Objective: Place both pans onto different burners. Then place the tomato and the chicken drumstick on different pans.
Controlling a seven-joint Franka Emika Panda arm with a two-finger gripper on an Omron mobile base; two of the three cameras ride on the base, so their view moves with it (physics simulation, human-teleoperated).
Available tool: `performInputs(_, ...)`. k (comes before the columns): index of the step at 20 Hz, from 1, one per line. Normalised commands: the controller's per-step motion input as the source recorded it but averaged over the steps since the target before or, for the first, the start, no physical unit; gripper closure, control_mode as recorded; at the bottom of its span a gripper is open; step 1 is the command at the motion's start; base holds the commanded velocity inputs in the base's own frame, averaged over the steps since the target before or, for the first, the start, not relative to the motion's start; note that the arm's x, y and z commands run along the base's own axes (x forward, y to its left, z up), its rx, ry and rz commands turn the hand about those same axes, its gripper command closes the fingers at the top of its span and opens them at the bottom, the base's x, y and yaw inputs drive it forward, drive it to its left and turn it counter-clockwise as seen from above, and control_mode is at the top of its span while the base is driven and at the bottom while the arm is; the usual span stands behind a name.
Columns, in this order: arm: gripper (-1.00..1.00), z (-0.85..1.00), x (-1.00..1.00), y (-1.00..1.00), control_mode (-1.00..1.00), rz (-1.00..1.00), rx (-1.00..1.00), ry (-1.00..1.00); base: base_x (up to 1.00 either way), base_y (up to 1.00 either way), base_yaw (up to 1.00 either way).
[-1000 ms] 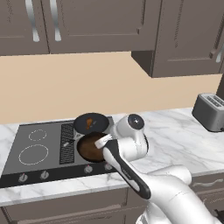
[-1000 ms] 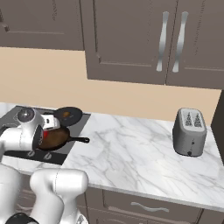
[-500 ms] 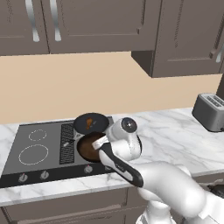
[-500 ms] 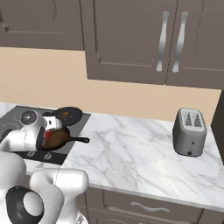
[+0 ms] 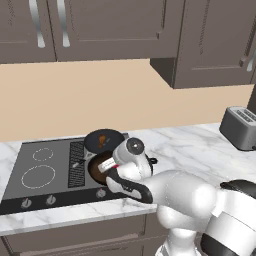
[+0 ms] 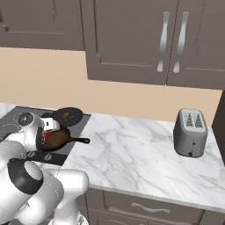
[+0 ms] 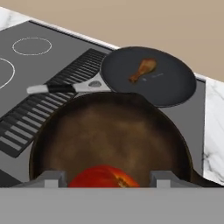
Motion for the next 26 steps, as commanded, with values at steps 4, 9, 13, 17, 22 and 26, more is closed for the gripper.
performInputs(4, 1.00, -0.12, 0.20, 0.00, -1.00, 0.00, -0.02, 0.01, 0.00, 0.00, 0.00)
performInputs(9, 1.00, -0.15, 0.19, 0.00, -1.00, 0.00, -0.02, 0.03, 0.00, 0.00, 0.00)
performInputs(13, 1.00, -0.18, 0.19, 0.02, -1.00, -0.01, -0.03, 0.04, 0.00, 0.00, 0.00)
performInputs(17, 1.00, -0.20, 0.18, 0.03, -1.00, -0.01, -0.03, 0.03, 0.00, 0.00, 0.00)
performInputs(22, 1.00, -0.18, 0.21, 0.05, -1.00, -0.01, -0.03, 0.02, 0.00, 0.00, 0.00)
performInputs(26, 1.00, -0.17, 0.24, 0.07, -1.00, -0.01, -0.03, 0.01, 0.00, 0.00, 0.00)
